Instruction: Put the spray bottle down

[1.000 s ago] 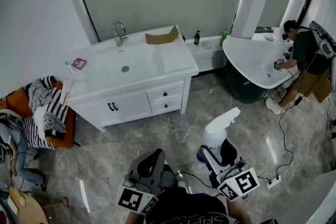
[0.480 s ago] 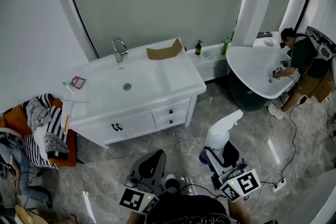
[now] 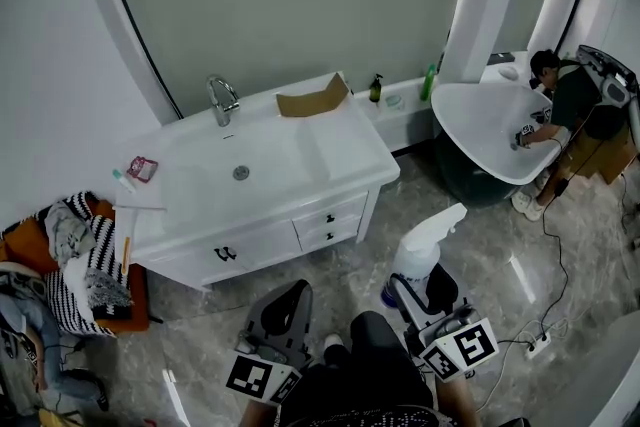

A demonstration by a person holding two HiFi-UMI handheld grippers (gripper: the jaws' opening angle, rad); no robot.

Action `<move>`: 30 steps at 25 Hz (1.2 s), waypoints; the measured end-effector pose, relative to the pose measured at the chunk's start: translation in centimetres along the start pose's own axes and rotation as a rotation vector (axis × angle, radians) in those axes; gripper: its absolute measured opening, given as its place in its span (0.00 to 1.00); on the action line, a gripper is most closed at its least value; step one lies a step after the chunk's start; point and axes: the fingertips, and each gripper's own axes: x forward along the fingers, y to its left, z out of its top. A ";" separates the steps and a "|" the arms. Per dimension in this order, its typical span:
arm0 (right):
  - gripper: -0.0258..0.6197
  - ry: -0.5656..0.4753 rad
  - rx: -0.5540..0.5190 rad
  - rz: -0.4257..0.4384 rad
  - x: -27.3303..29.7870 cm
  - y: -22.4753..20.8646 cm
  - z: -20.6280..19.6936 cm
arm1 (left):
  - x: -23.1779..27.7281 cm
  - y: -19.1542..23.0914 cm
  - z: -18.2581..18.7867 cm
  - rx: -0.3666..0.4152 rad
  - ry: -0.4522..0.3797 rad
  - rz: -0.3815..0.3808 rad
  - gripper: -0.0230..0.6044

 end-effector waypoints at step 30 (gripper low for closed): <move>0.47 0.076 0.002 0.221 18.5 -11.7 -0.2 | 17.6 8.9 0.7 0.003 -0.033 0.156 0.04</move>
